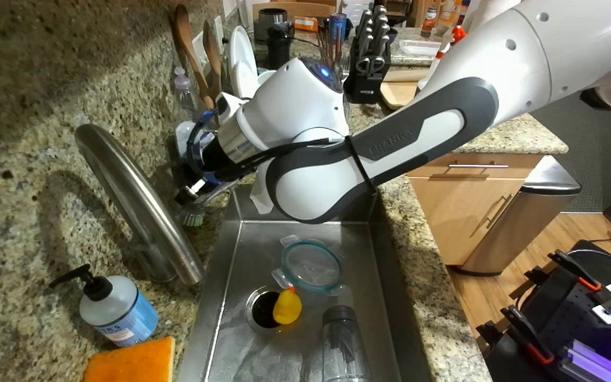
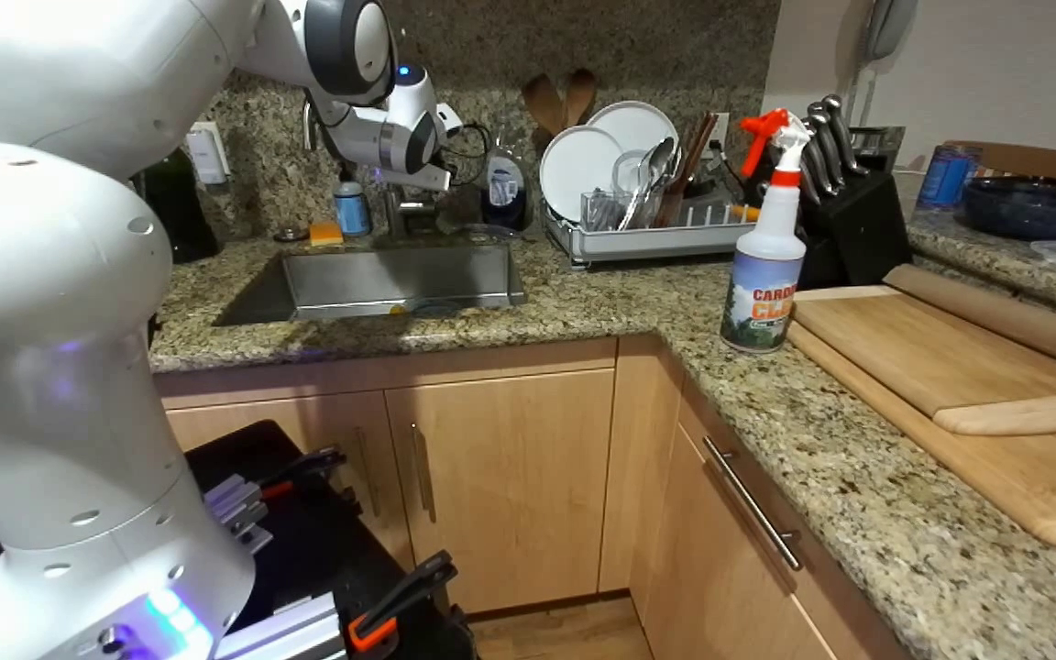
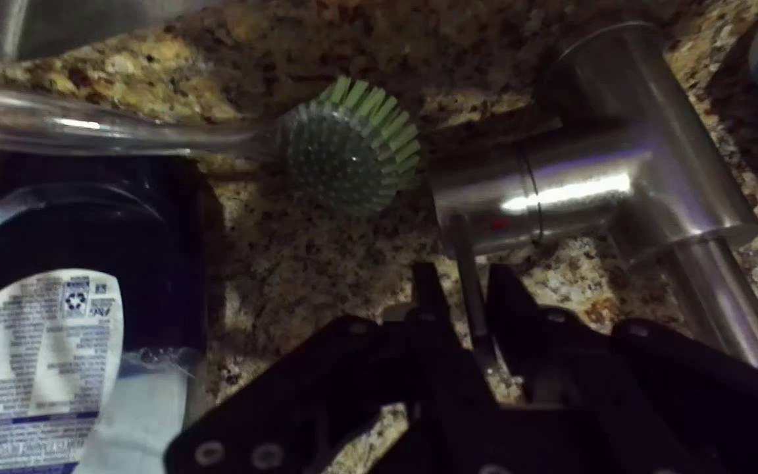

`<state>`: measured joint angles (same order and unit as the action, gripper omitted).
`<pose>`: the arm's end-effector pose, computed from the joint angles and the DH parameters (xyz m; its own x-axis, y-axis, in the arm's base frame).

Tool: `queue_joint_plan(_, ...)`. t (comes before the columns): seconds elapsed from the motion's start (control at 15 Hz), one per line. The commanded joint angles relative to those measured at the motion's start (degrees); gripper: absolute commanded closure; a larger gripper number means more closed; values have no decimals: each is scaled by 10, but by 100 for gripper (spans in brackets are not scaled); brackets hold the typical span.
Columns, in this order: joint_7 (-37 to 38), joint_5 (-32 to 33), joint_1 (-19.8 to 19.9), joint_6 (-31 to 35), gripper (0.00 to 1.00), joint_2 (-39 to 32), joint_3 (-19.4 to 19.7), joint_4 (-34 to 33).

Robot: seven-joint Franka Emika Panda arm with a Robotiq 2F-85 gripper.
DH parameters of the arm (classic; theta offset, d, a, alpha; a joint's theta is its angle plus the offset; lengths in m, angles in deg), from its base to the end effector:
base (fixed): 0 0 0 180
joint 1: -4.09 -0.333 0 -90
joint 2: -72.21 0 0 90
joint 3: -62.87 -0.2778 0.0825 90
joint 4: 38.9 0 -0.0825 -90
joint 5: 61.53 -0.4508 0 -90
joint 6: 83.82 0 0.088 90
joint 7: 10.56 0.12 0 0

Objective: Move the spray bottle to the left, open the faucet

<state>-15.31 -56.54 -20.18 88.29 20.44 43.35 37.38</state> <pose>0.6417 0.5198 0.2312 0.5665 0.3933 0.7241 0.6753 -0.7252 -0.1344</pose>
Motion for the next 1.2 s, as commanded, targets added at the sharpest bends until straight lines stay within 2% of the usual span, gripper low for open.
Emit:
queue_joint_plan(0.0, -26, 12, -7, 32, 99, -19, 6, -34)
queue_joint_plan(0.13, -30, 17, -7, 40, 97, -18, 4, -32)
queue_joint_plan(0.27, -15, 22, -18, 44, 97, -12, 26, -26)
queue_joint_plan(0.4, 20, 20, -51, 39, 97, 2, 86, -22)
queue_joint_plan(0.47, 63, 50, -78, 36, 97, 20, 142, -9)
queue_joint_plan(1.0, 194, 53, -267, 29, 97, 62, 397, 67)
queue_joint_plan(1.13, 225, 54, -312, 51, 97, 77, 456, 110)
